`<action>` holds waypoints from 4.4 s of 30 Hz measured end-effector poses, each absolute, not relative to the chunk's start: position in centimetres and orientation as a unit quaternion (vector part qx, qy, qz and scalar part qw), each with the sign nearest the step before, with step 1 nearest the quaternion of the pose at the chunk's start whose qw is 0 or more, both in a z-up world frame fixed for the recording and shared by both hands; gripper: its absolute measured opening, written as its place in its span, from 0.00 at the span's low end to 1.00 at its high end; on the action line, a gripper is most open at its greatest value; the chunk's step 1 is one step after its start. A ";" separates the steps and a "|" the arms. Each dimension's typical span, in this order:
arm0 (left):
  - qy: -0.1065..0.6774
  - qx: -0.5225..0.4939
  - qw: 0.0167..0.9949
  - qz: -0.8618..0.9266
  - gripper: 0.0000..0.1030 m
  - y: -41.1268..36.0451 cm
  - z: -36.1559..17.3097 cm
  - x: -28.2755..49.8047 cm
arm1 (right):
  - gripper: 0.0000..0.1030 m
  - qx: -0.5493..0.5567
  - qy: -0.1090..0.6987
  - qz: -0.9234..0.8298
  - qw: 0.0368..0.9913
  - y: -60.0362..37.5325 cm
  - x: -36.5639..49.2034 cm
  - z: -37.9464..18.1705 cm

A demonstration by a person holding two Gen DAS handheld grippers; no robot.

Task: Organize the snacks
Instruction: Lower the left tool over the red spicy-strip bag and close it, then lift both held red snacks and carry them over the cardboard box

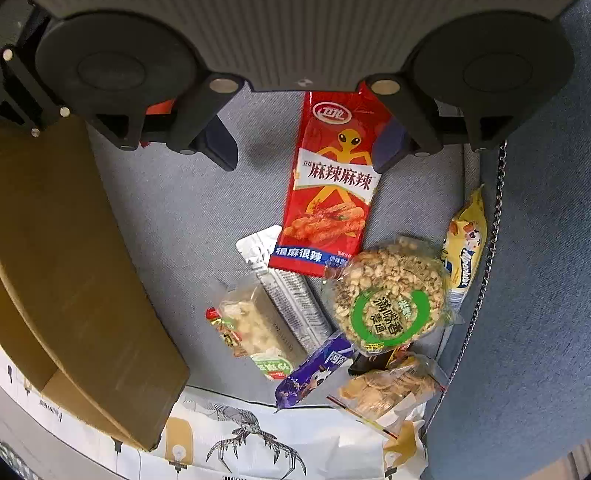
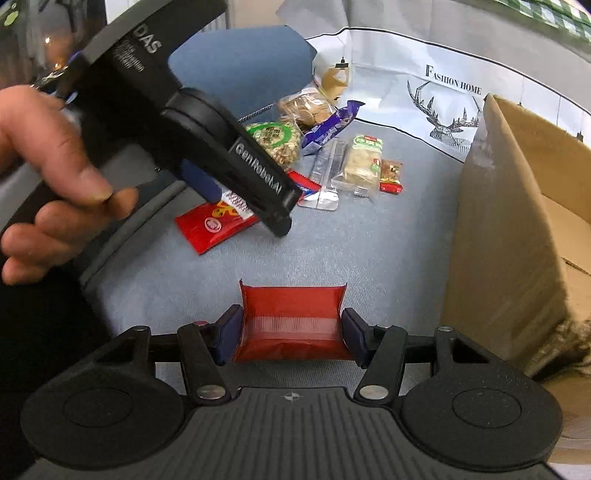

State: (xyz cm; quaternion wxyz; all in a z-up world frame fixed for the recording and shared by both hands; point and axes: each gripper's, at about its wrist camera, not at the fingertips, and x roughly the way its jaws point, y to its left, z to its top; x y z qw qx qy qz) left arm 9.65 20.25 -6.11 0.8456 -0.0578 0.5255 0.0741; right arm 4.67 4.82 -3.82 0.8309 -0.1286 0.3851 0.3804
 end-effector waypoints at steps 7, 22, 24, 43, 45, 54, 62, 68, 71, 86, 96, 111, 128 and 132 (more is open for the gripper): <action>0.532 -0.035 0.843 0.079 0.79 19.9 -6.3 9.6 | 0.69 -0.136 0.406 0.371 0.824 5.3 4.8 -4.9; 0.514 -0.073 0.850 0.090 0.27 21.1 -5.3 8.6 | 0.70 -0.142 0.418 0.366 0.819 5.1 4.8 -5.1; 0.507 -0.078 0.853 0.094 0.45 21.3 -5.1 8.3 | 0.63 -0.142 0.413 0.369 0.820 5.1 4.7 -4.9; 0.533 -0.048 0.838 0.111 0.83 20.6 -6.7 10.0 | 0.81 -0.156 0.430 0.368 0.809 5.4 4.5 -5.3; 0.536 -0.045 0.836 0.108 0.75 20.5 -6.8 10.0 | 0.81 -0.156 0.431 0.368 0.809 5.4 4.5 -5.3; 0.516 -0.066 0.850 0.078 0.52 21.2 -5.6 8.6 | 0.62 -0.143 0.412 0.367 0.822 5.1 4.5 -4.8; 0.542 -0.063 0.837 0.031 0.58 20.4 -5.8 8.7 | 0.66 -0.120 0.426 0.352 0.825 4.5 5.4 -4.9; 0.552 -0.038 0.832 0.036 0.71 19.4 -6.6 9.6 | 0.72 -0.119 0.433 0.353 0.821 5.0 5.5 -5.2; 0.552 -0.020 0.833 0.042 0.69 18.7 -6.9 9.9 | 0.72 -0.120 0.433 0.354 0.820 5.0 5.5 -5.3; 0.481 -0.051 0.875 0.024 0.49 19.2 -3.9 7.8 | 0.57 -0.117 0.357 0.350 0.858 3.6 4.5 -2.8; 0.405 -0.061 0.912 0.003 0.47 18.7 -0.9 4.9 | 0.57 -0.108 0.300 0.358 0.878 2.6 3.2 -0.8; 0.337 -0.095 0.937 0.004 0.47 19.6 0.9 3.2 | 0.56 -0.075 0.219 0.359 0.904 0.0 2.9 2.9; 0.322 -0.060 0.943 -0.055 0.47 14.7 3.0 5.1 | 0.57 -0.020 0.140 0.243 0.960 -10.5 11.3 10.3; 0.311 -0.043 0.947 -0.071 0.47 13.1 3.8 5.1 | 0.56 0.016 0.155 0.200 0.967 -13.8 12.6 8.8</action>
